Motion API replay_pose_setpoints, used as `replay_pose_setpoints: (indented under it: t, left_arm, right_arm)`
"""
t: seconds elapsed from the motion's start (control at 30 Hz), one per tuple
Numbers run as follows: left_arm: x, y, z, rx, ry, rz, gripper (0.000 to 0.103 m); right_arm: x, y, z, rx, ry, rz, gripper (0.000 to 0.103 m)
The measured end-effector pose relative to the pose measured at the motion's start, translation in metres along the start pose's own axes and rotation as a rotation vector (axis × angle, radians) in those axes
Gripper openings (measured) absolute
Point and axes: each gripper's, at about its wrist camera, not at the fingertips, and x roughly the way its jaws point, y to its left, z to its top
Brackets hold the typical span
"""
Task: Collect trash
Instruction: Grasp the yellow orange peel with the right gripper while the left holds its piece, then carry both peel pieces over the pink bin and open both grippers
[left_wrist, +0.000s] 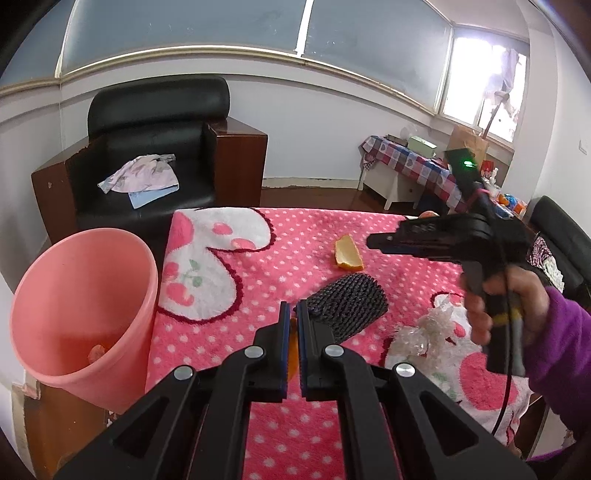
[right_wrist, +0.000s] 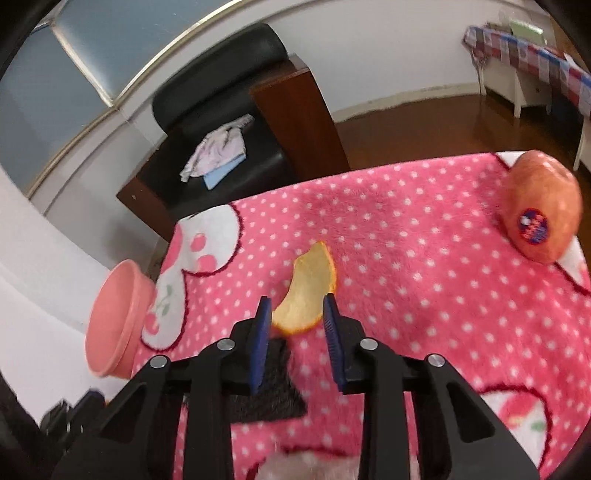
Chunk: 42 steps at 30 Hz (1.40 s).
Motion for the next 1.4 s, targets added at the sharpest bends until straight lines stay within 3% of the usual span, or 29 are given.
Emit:
replay_pose_setpoints:
  t: [0.13,0.27,0.33,0.37,0.4,0.73,1.0,1.4]
  left_arm:
    - [0.004,0.003,0.002,-0.007,-0.003,-0.006,0.003]
    - [0.005,0.004,0.001,-0.006,-0.005,-0.010,0.003]
    - [0.005,0.005,0.001,-0.012,-0.004,-0.012,0.003]
    - [0.005,0.006,0.001,-0.014,-0.004,-0.013,0.003]
    - [0.005,0.006,0.001,-0.016,-0.004,-0.012,0.003]
    - [-0.003,0.002,0.009,-0.010,-0.049,-0.021,0.003]
    - [-0.026,0.022,0.023,-0.033,-0.123,0.019,0.003]
    - [-0.062,0.103,0.024,-0.143,-0.187,0.174,0.003]
  right_arm:
    - [0.026,-0.001,0.009,-0.003,0.033,-0.080,0.029]
    - [0.047,-0.006,0.008,0.002,0.078,-0.102,0.029]
    - [0.051,-0.008,0.005,0.026,0.080,-0.089,0.022]
    - [0.050,-0.009,0.004,0.036,0.073,-0.083,0.009]
    - [0.049,-0.010,0.003,0.043,0.075,-0.070,0.007]
    - [-0.013,0.006,-0.008,0.039,-0.062,0.025,0.005]
    - [-0.046,0.058,-0.018,-0.060,-0.113,0.106,0.005]
    - [-0.006,0.162,-0.029,-0.217,-0.036,0.218,0.005]
